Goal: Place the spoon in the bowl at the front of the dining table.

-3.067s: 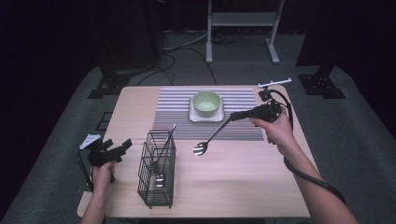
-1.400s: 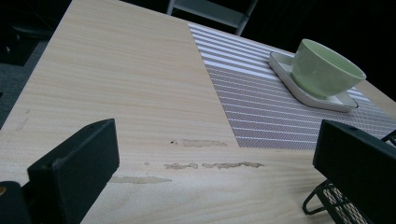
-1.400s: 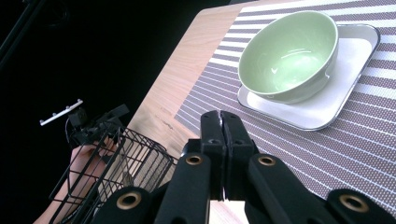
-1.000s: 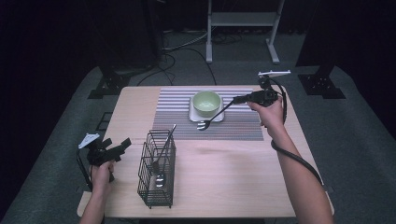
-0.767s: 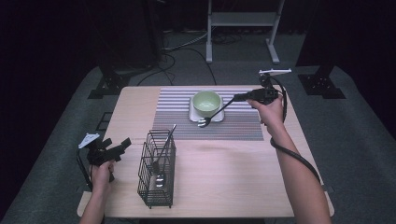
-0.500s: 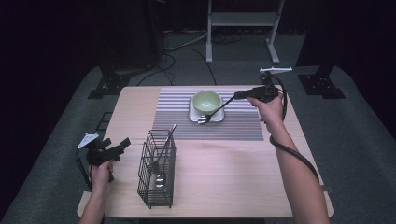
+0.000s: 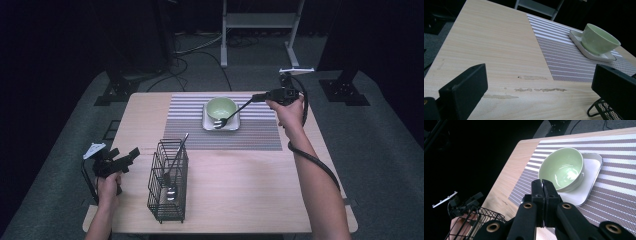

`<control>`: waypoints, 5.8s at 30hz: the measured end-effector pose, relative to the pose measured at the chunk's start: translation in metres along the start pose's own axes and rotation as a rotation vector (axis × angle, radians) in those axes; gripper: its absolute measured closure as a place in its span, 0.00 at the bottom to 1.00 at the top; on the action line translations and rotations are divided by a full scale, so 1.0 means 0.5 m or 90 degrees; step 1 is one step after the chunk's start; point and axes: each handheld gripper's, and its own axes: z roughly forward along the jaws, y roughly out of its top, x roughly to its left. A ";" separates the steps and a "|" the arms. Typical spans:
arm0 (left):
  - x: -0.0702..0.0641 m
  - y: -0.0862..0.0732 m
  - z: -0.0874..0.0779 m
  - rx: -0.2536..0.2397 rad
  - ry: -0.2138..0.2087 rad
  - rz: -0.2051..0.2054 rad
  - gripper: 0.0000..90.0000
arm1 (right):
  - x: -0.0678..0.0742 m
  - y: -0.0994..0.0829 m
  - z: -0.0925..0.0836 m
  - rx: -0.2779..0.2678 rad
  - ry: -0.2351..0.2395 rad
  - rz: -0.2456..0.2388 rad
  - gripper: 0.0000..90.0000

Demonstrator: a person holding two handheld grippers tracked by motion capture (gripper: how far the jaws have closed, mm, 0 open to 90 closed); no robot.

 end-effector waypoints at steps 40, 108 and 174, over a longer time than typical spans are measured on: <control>0.004 0.000 -0.005 -0.002 0.000 -0.001 0.00 | -0.038 0.037 0.040 -0.042 -0.052 0.041 0.99; -0.005 0.001 0.002 0.002 -0.001 0.013 0.00 | -0.109 -0.005 0.118 -0.056 -0.083 0.079 0.93; -0.017 -0.007 0.010 0.017 0.000 0.030 0.00 | -0.097 -0.144 -0.013 0.050 -0.065 -0.034 0.37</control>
